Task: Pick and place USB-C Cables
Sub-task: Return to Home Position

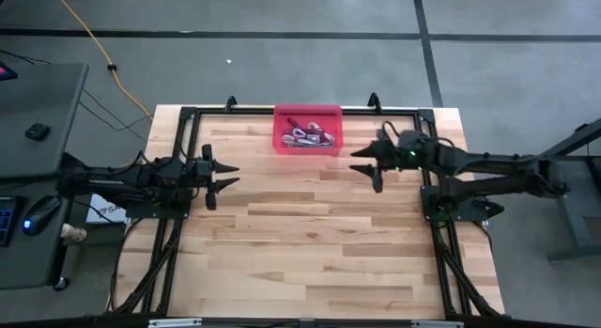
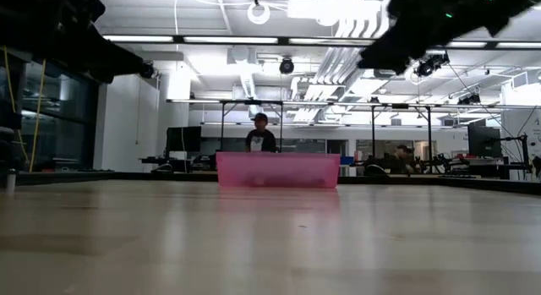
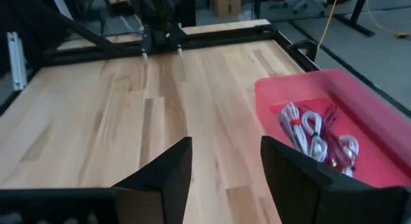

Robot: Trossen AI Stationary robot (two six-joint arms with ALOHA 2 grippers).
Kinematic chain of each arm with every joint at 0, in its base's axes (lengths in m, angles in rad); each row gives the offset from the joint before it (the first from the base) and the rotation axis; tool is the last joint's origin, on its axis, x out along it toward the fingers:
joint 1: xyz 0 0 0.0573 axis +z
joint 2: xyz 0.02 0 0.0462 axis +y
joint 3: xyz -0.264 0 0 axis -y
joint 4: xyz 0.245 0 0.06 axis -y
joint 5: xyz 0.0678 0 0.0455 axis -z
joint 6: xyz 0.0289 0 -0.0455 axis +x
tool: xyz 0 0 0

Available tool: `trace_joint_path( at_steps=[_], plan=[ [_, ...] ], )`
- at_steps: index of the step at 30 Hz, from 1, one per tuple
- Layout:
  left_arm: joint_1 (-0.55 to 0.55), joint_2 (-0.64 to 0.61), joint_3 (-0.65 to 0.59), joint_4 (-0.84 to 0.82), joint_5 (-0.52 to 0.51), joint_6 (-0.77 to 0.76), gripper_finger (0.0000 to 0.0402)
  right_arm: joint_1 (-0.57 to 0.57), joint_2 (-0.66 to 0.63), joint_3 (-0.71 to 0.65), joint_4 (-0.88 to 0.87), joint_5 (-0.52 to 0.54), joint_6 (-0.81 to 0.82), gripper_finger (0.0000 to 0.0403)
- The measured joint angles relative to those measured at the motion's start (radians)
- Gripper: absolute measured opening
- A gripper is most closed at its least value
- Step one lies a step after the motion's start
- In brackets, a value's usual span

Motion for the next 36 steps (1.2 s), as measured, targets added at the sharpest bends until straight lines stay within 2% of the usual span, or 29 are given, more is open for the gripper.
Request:
trace_joint_path(
  at_steps=[5,9,20,28,36],
  plan=[
    [0.000,-0.041,-0.062,0.045,-0.014,0.001,0.0117,0.000,-0.184,-0.202,0.102,-0.001,0.063,0.0176],
    [0.000,-0.067,-0.106,0.069,-0.045,0.008,0.0117,0.000,-0.312,-0.313,0.125,-0.001,0.098,0.0176],
    [0.000,-0.102,-0.162,0.110,-0.061,0.016,0.0117,0.000,-0.593,-0.507,0.134,-0.001,0.134,0.0176],
    [0.000,-0.102,-0.162,0.109,-0.064,0.027,0.0117,0.000,-0.704,-0.580,0.155,-0.001,0.153,0.0176],
    [0.000,-0.101,-0.162,0.107,-0.064,0.065,0.0117,0.031,-0.717,-0.580,0.137,0.026,0.129,0.0176]
  ],
)
